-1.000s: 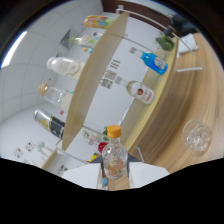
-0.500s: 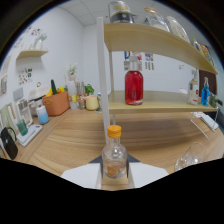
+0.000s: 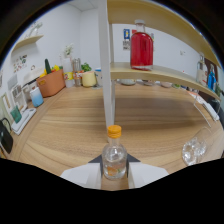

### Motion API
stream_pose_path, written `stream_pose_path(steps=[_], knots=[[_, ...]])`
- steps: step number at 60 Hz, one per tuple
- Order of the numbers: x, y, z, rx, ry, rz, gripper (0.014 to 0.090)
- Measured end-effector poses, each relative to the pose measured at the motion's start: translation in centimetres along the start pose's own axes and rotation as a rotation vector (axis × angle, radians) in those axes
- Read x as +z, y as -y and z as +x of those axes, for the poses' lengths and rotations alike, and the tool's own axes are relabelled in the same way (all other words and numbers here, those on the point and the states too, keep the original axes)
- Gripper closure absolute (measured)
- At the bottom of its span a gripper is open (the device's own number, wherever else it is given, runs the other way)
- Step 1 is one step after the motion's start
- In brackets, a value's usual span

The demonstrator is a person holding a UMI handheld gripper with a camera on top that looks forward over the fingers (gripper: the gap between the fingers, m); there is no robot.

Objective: Make me a cup of Mount Fuji.

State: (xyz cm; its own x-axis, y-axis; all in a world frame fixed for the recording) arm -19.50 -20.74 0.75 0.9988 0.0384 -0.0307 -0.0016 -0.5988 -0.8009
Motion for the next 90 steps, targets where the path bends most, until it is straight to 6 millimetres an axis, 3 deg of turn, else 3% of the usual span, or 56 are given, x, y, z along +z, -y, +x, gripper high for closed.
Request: stream_pose_path(steps=[18,26,32,35,48,53,60,71,76,81,90], knots=[[-1.0,-0.6,-0.2,-0.012,0.021,0.004,0.0656],[-1.4,-0.9,-0.4,-0.024,0.047,-0.001,0.0518],[-2.3,-0.9,-0.7,-0.019,0.09,-0.01,0.0271],[-3.1,-0.4,-0.7,-0.016,0.104,-0.004,0.0182],[-10.6,4.8,0.7,-0.048,0.18,0.16,0.0193],[-13.1,6.1,2.9,-0.069,0.176,0.226,0.0184],[-15.2,6.2,8.2,-0.082,0.128,0.276,0.019],[-15.8,3.3,17.8,-0.047,0.026,0.2,0.0188],[-15.9,3.0,21.7,-0.03,-0.021,0.177,0.0196],[-16.0,4.8,24.5,-0.009,-0.047,0.187,0.0193],[-15.2,11.0,28.1,0.016,-0.066,0.27,0.0195]])
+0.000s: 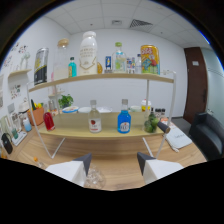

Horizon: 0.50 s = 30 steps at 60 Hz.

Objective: Make me a cup of Mount Fuji.

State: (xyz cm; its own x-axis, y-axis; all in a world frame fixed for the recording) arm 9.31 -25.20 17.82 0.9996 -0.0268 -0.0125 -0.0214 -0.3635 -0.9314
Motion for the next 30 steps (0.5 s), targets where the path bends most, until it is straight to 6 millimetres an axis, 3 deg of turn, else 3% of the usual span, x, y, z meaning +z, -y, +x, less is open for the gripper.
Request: stream_pose_path(steps=[8,17,23,30], knots=[[3.4,5.1,1.6,0.025,0.008,0.082,0.0194],[8.1,7.6,2.9,0.028,0.016,0.106,0.0226],[10.9,7.5,3.5,0.018,0.016,0.083,0.0316],[13.1,6.6,3.6,-0.003,0.024,0.038,0.0549]])
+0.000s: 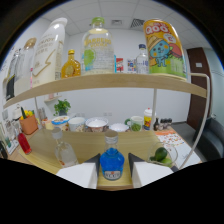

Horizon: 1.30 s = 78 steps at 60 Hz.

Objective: Make me a cup of Mount Fuji.

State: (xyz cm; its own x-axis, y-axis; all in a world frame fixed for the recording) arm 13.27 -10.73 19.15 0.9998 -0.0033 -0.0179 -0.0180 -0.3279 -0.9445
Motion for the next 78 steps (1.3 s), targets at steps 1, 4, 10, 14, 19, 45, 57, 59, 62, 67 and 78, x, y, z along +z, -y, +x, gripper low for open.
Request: stream_pose_path(steps=[1,4,10,14,19,45,57,59,62,67,78], knots=[[0.2,-0.2,0.0,-0.002,0.003,-0.003,0.0581],[0.5,-0.2,-0.4,-0.007,0.022,-0.001,0.0671],[0.5,-0.1,-0.4,-0.025,0.019,0.004,0.0674],[0.5,-0.2,-0.3,-0.018,0.017,-0.002,0.068],[0.2,0.0,-0.1,-0.012,0.005,-0.008,0.0682],[-8.3,-3.1,-0.9,0.072,0.013,-0.018,0.0684],[-9.0,-9.4,-1.9,0.012,-0.008,-0.114,0.0684],[-9.0,-9.9,-2.2,0.001,-0.01,-0.122,0.0682],[-8.7,-10.6,-2.1,-0.054,-0.028,-0.137,0.0684],[-8.2,-11.3,-1.5,-0.241,-0.066,-0.16,0.0686],[-7.3,-11.4,-0.4,-0.788,-0.134,-0.204,0.0686]])
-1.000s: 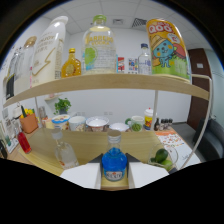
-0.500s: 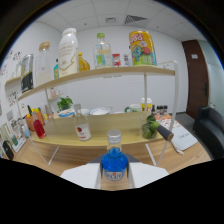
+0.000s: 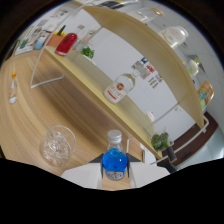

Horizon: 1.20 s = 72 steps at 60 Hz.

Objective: Make me a cup of Mount Fuji.

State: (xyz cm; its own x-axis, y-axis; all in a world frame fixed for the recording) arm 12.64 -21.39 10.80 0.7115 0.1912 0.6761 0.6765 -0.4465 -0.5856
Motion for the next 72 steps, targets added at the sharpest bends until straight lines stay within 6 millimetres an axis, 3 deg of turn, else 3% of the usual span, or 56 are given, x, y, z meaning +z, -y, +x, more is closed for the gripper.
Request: stream_pose_path(steps=[9,22,31,38,49,58,66,72], knots=[[0.4,1.2,-0.3,-0.448,-0.051,0.023,0.0686],[0.3,2.8,-0.7,-0.966,-0.128,0.057,0.0685],[0.8,3.5,-0.9,-1.186,-0.164,0.052,0.0686],[1.0,3.7,-1.0,-1.236,-0.175,0.05,0.0687],[0.5,4.6,-1.0,-1.136,-0.154,0.112,0.0685],[-2.7,7.5,0.6,-0.747,-0.11,0.283,0.0683],[-6.8,10.4,4.5,-0.313,-0.081,0.447,0.0682],[-8.3,9.8,8.1,-0.018,-0.079,0.477,0.0681]])
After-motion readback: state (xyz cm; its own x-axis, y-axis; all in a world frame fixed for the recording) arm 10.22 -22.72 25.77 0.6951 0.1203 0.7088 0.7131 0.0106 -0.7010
